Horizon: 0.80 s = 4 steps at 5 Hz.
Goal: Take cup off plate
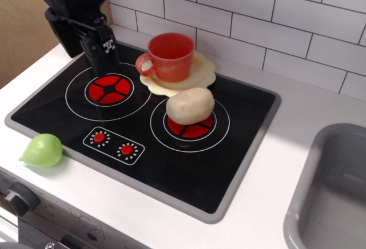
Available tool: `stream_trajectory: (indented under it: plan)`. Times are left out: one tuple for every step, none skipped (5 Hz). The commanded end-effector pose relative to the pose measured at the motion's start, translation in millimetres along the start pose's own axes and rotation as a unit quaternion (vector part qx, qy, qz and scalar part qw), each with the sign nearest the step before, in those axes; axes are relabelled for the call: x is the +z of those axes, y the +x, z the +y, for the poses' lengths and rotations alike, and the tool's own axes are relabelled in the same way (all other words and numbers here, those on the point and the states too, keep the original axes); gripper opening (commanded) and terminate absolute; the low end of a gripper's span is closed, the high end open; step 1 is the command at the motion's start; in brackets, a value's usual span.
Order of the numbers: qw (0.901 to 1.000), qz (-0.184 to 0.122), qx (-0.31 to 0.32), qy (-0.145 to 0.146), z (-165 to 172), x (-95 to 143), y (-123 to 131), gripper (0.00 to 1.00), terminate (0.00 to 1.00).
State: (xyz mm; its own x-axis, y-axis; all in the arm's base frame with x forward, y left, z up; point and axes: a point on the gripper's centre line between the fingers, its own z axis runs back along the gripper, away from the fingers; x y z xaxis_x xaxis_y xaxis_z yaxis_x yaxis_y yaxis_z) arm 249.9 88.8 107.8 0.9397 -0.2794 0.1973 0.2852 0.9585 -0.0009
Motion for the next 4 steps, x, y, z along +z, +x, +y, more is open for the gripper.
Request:
stream_trajectory:
  plan:
    - [0.9981,-0.039,-0.011,0.045,17,-7,33,1.00,0.00]
    - [0.9988,-0.030,-0.010,0.037,14,-16,43,1.00,0.00]
    - [0.9992,-0.021,-0.010,0.034,10,-26,50,1.00,0.00]
    - [0.9993,-0.014,-0.011,0.032,5,-37,54,1.00,0.00]
